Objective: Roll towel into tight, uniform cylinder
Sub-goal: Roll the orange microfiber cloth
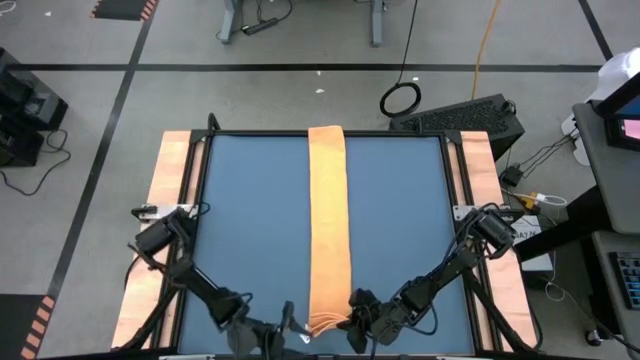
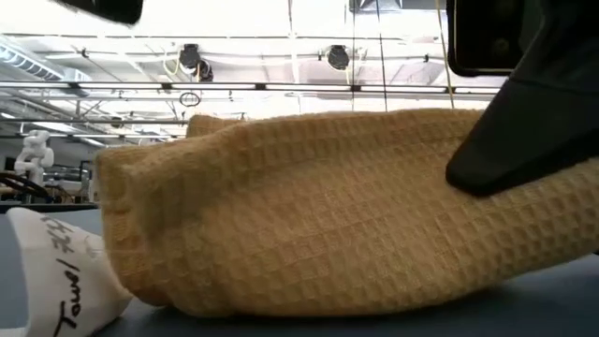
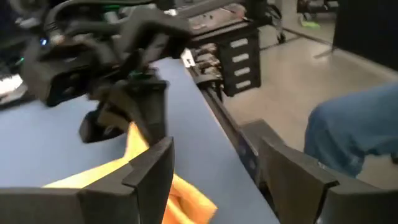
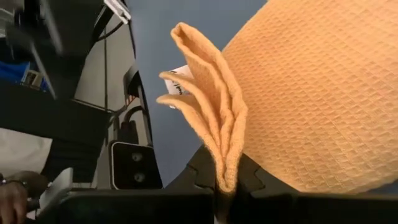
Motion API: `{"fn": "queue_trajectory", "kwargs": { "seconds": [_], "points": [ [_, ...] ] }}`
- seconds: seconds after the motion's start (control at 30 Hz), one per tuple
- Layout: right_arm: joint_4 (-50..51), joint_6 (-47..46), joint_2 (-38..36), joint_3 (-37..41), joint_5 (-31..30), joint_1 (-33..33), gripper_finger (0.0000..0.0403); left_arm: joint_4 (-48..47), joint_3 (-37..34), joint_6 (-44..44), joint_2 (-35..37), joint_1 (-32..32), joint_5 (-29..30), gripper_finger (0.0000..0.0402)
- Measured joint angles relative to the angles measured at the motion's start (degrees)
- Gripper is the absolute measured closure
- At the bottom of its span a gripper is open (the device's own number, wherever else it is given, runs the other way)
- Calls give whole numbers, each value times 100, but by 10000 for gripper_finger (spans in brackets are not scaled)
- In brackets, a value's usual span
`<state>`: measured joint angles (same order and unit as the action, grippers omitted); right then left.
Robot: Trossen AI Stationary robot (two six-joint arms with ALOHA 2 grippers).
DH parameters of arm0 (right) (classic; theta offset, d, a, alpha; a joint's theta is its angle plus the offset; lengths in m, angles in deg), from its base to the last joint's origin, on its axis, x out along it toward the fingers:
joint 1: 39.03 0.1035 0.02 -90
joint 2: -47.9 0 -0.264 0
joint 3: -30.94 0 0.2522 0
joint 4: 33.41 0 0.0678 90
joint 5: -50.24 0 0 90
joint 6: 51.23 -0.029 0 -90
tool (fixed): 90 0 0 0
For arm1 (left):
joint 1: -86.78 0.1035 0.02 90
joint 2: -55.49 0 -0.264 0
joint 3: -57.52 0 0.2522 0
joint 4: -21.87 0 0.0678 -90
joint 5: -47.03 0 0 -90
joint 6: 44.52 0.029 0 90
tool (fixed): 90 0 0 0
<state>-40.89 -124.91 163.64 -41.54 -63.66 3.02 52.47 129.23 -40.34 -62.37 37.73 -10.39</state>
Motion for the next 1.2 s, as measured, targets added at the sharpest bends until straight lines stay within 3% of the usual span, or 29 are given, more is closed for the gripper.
{"fn": "queue_trajectory", "kwargs": {
  "seconds": [0.1, 0.2, 0.33, 0.4, 0.53, 0.83, 1.0, 1.2],
  "points": [
    [64, -76, 0, 2, 54, -50, 403, 1, 218, 291, -286, -19, -362, 170],
    [45, -67, 0, 2, 206, -133, 403, -55, 405, 546, -601, -9, -284, 189],
    [36, -63, 0, 2, 286, -207, 402, -11, 518, 275, -797, 6, 1141, 220],
    [35, -63, 0, 2, 286, -227, 402, -39, 516, 31, -873, 8, 1548, 223],
    [38, -49, 0, 2, 286, -225, 402, -342, 514, -263, -897, 0, 1602, 199],
    [41, 27, 0, 2, 284, -225, 402, -453, 514, -347, -896, -46, 1853, 91],
    [36, 84, 0, 2, 284, -229, 402, -628, 514, -425, -895, 12, 1899, 79],
    [36, 84, 0, 2, 282, -229, 402, -1171, 512, -1209, -894, 205, 1802, 92]
  ]
}}
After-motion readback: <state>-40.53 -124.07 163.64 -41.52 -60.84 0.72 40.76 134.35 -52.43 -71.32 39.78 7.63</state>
